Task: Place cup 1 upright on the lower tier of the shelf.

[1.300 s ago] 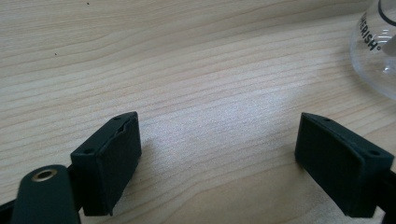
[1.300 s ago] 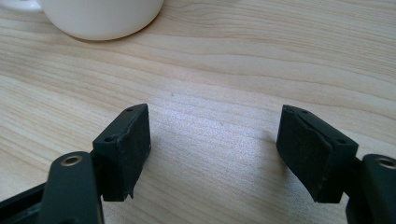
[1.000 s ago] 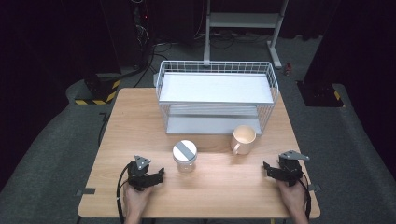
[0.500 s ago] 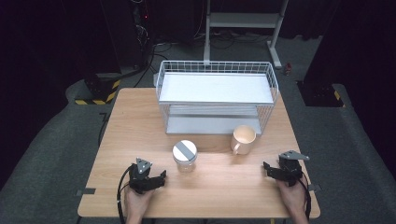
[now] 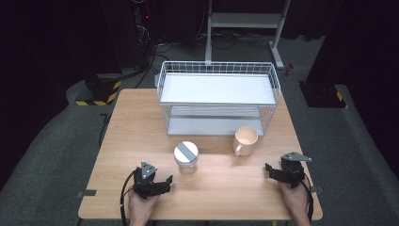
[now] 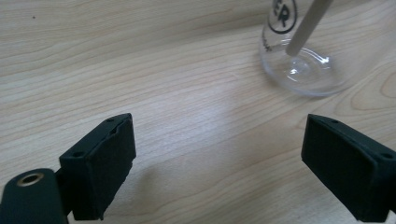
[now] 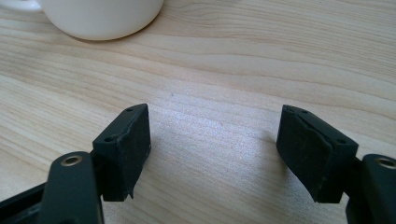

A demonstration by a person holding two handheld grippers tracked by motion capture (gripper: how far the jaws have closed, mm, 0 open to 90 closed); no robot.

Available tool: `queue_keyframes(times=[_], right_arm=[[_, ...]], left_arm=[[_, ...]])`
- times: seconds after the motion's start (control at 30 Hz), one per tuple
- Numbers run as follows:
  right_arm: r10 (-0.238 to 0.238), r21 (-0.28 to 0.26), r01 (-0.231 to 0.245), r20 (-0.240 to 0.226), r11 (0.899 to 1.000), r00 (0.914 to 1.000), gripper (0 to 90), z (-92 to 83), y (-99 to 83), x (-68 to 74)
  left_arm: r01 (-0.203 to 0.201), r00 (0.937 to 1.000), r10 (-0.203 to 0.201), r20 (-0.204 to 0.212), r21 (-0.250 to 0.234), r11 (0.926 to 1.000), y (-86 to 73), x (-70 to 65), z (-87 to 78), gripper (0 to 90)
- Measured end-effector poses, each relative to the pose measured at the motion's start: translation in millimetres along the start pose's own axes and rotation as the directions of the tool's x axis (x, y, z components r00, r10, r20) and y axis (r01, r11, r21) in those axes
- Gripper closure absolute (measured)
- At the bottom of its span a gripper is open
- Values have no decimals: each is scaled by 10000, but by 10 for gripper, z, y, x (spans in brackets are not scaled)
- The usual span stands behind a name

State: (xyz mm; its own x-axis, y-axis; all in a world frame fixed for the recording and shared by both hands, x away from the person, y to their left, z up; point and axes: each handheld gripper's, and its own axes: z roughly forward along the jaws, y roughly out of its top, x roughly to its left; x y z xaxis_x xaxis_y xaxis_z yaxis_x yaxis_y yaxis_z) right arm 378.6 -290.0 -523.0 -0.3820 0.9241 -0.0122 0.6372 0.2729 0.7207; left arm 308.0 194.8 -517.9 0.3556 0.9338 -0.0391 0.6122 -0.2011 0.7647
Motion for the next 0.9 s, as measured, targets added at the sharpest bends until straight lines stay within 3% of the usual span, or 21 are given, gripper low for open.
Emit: queue_keyframes(times=[0.4,0.67,0.9], right_arm=[[3,0,-3,-3,10000,10000,262,0,0,0],[17,5,-17,0,10000,10000,262,0,0,2],[17,-2,-17,4,10000,10000,262,0,-1,3]], left_arm=[[-160,9989,160,437,-3,9999,24,-144,12,78],[-481,9962,478,721,24,9988,85,-256,47,66],[-423,9947,427,941,-59,9991,142,-335,80,66]])
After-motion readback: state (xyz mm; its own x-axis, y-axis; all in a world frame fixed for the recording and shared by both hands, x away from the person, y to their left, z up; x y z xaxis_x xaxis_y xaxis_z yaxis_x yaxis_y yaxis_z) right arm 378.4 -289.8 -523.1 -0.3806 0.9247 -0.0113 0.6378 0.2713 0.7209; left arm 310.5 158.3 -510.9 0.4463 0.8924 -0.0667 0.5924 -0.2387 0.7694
